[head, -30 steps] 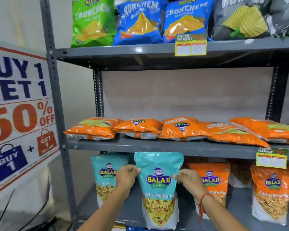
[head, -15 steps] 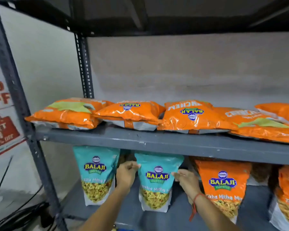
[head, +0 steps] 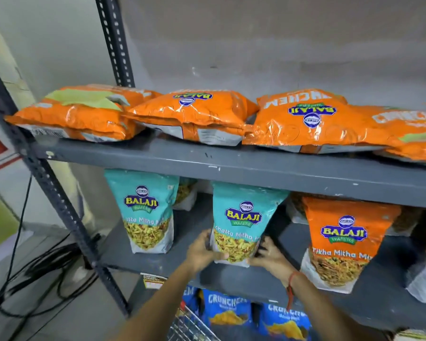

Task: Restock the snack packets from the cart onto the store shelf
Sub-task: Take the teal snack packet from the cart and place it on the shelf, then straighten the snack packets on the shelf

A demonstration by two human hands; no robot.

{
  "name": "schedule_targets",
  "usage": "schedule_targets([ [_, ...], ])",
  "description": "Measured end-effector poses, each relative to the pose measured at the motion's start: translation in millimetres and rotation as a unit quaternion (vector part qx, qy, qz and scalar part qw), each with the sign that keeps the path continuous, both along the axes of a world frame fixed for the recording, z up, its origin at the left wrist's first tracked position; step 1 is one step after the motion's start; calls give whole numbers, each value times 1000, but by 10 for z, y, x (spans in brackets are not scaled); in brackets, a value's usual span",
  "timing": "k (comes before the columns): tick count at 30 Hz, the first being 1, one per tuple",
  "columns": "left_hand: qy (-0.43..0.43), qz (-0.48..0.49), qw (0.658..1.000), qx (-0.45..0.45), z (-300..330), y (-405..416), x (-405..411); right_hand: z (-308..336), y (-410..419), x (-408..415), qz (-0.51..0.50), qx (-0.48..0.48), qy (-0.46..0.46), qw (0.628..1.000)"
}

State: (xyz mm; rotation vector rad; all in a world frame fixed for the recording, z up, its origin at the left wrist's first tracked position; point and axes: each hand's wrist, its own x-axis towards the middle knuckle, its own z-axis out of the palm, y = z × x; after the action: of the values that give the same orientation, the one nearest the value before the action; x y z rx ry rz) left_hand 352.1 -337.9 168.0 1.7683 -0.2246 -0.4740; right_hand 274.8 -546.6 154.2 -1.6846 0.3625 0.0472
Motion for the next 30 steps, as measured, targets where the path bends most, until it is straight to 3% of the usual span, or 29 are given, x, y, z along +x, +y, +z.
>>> schedule_targets([
  [5, -6, 36, 999, 9, -389, 3, 23, -381, 62, 80, -11, 11, 9, 1000],
  [14, -5, 50, 999, 3, -435, -28, -5, -414, 72, 121, -23, 32, 1, 999],
  [20, -85, 158, 983, 34, -182, -57, -374, -207, 107, -310, -66, 9, -26, 997],
  [30, -128, 5, 992, -23, 459, -967, -1225, 376, -403, -1702, -232, -34, -106, 966],
])
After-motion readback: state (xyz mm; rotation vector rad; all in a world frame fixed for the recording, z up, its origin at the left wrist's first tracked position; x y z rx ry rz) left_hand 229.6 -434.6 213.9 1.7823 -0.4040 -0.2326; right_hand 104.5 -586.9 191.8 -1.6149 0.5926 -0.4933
